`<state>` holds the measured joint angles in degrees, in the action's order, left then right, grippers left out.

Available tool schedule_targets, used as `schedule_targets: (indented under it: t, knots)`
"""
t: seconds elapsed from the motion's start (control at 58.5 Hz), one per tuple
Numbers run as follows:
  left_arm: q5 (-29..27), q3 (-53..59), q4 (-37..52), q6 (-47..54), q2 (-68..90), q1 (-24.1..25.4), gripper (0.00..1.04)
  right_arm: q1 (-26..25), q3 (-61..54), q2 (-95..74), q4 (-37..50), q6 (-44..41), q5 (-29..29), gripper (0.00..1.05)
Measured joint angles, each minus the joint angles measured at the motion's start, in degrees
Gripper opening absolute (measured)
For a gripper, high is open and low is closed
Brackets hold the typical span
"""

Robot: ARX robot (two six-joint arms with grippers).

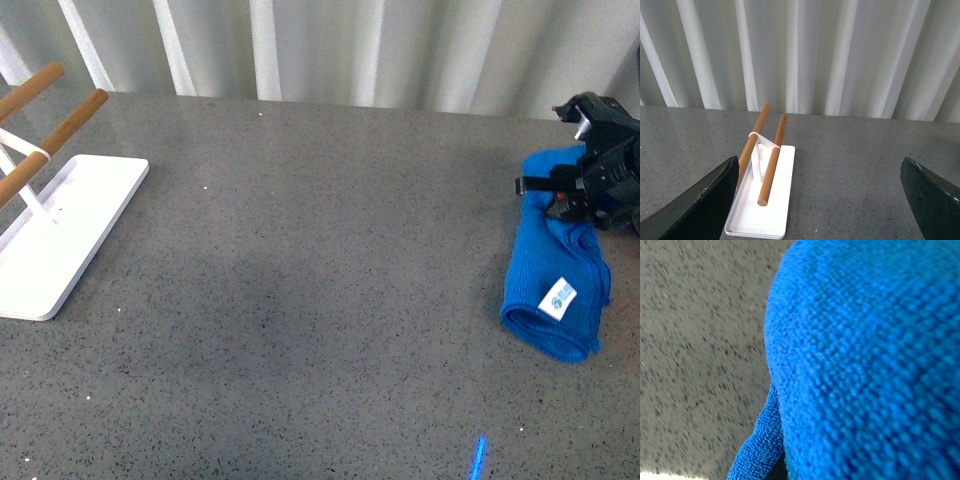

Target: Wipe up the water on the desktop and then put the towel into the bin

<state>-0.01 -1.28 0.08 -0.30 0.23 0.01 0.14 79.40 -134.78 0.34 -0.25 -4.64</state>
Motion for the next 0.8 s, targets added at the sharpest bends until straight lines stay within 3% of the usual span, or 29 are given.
schedule_targets:
  t: [0.256, 0.393, 0.615, 0.803]
  knots:
    - [0.0, 0.0, 0.0, 0.0, 0.0, 0.0, 0.98, 6.8, 12.6, -5.3, -4.8, -0.3, -3.3, 0.04]
    - [0.0, 0.0, 0.0, 0.0, 0.0, 0.0, 0.98, 11.1, 14.0, -5.9, -5.2, 1.1, -4.9, 0.04]
    - [0.0, 0.0, 0.0, 0.0, 0.0, 0.0, 0.98, 17.0, 7.9, -4.4, -0.8, 4.5, -7.9, 0.04]
    - [0.0, 0.0, 0.0, 0.0, 0.0, 0.0, 0.98, 18.2, -1.8, 0.9, 3.3, 7.0, -9.5, 0.04]
